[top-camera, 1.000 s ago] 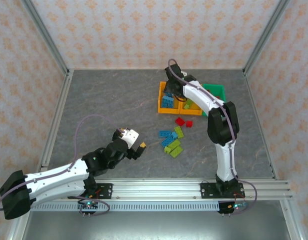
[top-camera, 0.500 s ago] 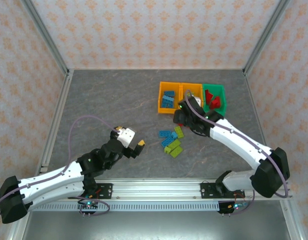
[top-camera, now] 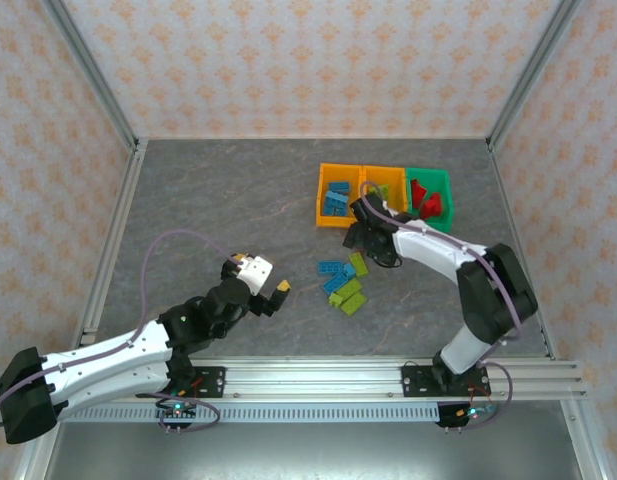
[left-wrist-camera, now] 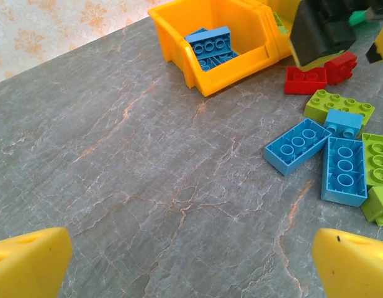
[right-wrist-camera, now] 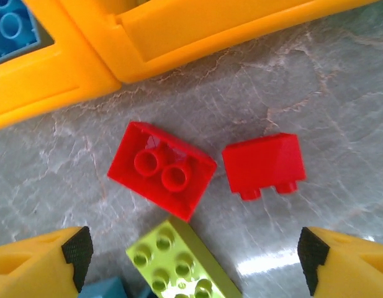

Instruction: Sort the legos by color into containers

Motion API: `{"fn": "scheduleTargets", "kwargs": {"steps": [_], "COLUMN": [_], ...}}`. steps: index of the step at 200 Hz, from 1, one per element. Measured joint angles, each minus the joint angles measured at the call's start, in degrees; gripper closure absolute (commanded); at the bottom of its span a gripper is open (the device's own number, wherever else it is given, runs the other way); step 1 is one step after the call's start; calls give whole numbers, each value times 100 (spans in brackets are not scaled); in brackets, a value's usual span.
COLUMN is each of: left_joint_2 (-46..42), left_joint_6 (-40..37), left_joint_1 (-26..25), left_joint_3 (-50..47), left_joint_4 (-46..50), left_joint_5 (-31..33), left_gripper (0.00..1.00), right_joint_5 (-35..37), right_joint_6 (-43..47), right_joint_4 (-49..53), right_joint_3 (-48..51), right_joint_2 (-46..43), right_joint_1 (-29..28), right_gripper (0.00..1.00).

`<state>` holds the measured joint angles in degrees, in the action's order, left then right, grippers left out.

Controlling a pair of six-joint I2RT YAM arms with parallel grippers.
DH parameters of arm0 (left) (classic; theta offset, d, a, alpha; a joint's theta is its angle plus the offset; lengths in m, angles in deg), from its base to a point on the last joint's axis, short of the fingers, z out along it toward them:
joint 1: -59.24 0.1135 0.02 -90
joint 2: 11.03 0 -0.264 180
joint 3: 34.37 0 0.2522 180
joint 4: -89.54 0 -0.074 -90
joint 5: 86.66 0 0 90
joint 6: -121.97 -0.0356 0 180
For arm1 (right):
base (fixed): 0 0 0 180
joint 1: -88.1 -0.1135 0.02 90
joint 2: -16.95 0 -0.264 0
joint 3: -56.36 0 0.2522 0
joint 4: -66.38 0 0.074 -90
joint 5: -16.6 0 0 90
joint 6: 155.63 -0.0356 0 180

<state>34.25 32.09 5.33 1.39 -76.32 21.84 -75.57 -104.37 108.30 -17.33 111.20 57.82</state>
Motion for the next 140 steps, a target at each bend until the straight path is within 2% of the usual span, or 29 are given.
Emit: {"fn": "scheduleTargets", "kwargs": {"steps": [76,140], "left_joint_2": [111,111], "left_joint_6": [2,2], "left_joint_1": [0,0], "left_joint_3": [2,2], "left_joint_4": [-4,-4], "left_joint_5": [-2,0], "left_gripper": [0,0], "right_joint_5": [116,286], "right_joint_6": [-1043,-1119], "right_joint_4": [-232,-225], "right_joint_3": [-389,-376], "right_joint_2": [756,1025], "right_joint_1": [0,0], "right_gripper": [18,35]}}
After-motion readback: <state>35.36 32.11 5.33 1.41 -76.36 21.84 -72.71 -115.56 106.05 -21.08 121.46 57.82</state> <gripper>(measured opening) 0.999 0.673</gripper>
